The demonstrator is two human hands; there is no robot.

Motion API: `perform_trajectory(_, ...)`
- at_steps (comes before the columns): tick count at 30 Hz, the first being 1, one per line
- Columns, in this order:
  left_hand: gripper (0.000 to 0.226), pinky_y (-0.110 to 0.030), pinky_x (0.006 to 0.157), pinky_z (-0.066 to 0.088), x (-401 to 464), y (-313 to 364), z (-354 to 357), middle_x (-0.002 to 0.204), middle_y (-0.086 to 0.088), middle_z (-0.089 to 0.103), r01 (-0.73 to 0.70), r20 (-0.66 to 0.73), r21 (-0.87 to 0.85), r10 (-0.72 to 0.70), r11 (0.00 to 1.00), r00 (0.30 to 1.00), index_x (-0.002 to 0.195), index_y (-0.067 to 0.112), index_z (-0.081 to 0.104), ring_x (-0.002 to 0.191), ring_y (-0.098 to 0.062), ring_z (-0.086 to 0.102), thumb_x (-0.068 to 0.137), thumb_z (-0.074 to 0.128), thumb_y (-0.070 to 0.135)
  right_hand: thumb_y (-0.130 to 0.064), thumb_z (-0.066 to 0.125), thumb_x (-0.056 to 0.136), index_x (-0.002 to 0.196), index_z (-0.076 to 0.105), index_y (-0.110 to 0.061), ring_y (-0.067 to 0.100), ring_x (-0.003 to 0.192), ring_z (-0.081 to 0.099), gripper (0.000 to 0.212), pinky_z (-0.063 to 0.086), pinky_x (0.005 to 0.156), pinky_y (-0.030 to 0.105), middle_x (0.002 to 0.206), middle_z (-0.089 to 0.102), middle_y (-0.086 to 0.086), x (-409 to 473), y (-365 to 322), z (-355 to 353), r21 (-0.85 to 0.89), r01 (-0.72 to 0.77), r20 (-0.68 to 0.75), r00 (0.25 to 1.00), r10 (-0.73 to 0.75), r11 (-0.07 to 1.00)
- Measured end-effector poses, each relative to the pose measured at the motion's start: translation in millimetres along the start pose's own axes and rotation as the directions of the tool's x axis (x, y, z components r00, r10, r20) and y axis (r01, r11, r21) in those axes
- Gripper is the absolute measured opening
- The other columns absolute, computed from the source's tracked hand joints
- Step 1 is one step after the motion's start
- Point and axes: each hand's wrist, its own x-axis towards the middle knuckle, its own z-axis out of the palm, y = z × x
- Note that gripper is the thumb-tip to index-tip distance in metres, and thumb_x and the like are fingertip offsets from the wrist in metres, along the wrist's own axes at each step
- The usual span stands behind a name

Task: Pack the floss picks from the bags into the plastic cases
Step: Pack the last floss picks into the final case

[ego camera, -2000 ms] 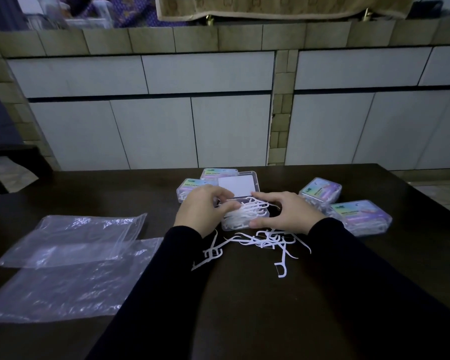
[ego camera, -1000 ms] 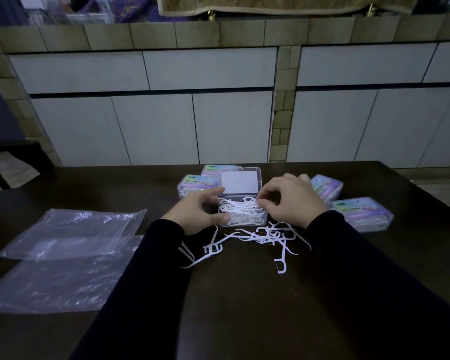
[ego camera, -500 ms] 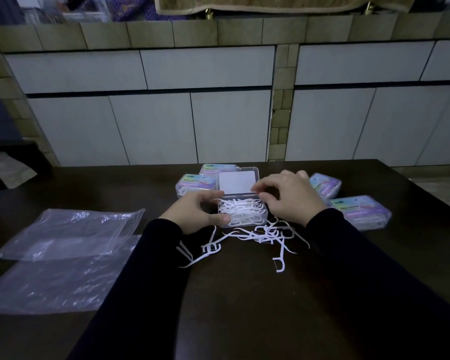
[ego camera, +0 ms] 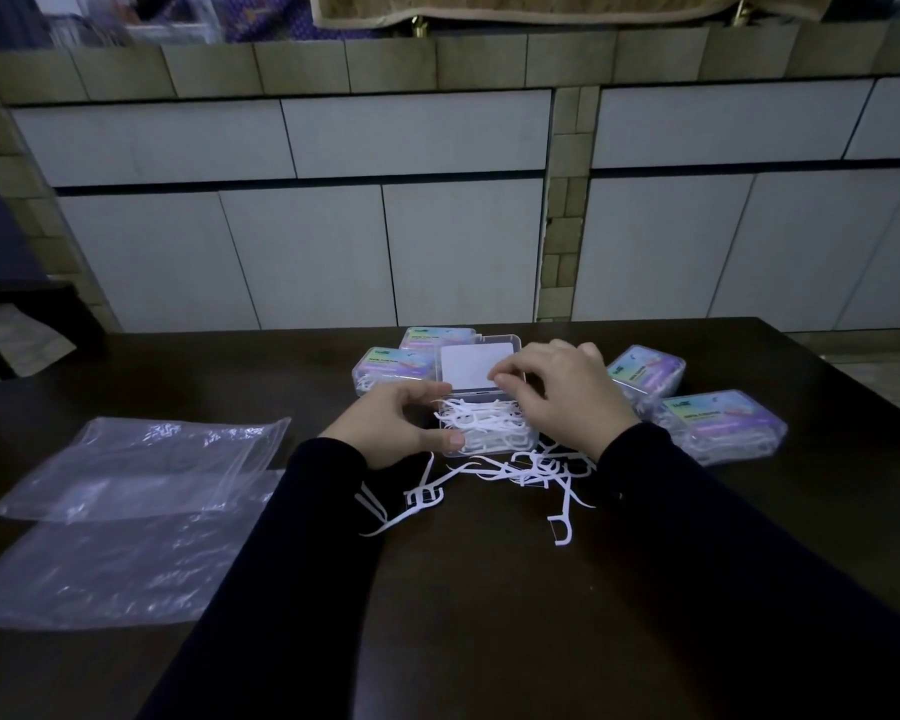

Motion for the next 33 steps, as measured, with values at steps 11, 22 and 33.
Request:
perform_trajectory(11,0.098,-0.038,0.105,0.043,0.0,-6.1,1.9,0.116,0.012,0.068,-0.052,0.03,-0.146,0.057,0.988,0.998,0.124,0.032,0.061,0.112,-0.005,0.061,0.036,0.085,0.068,-0.048,0.04,0.099,0.11,0.07,-0.038,0.007,0.106,0.038,0.034,0.021,0.087,0.034,0.123,0.058,-0.021,-1.7,-21.0,6.0,-0.035,0.223,0.204,0.956,-0.211,0.974)
perform_trajectory(22,0.106,-0.039,0.108,0.04,-3.0,-1.8,0.1,0.118,0.016,0.066,-0.018,0.013,-0.103,0.019,0.995,1.0,0.125,0.036,0.059,0.114,-0.004,0.058,0.029,0.08,0.076,-0.047,0.049,0.095,0.116,0.066,-0.038,0.005,0.107,0.04,0.029,0.021,0.085,0.032,0.121,0.061,-0.02,-2.8,-12.5,5.8,-0.028,0.144,0.165,0.977,-0.137,0.989)
perform_trajectory(33,0.061,-0.033,0.104,0.042,-14.4,14.4,-4.2,0.112,0.016,0.066,0.019,-0.084,0.078,-0.012,0.997,0.996,0.123,0.032,0.06,0.106,-0.002,0.059,0.068,0.08,0.049,-0.057,0.053,0.09,0.105,0.063,-0.038,0.005,0.085,0.052,0.027,0.034,0.088,0.032,0.083,0.059,-0.016,-2.3,-11.9,-28.6,-0.047,0.023,0.175,0.984,-0.014,0.999)
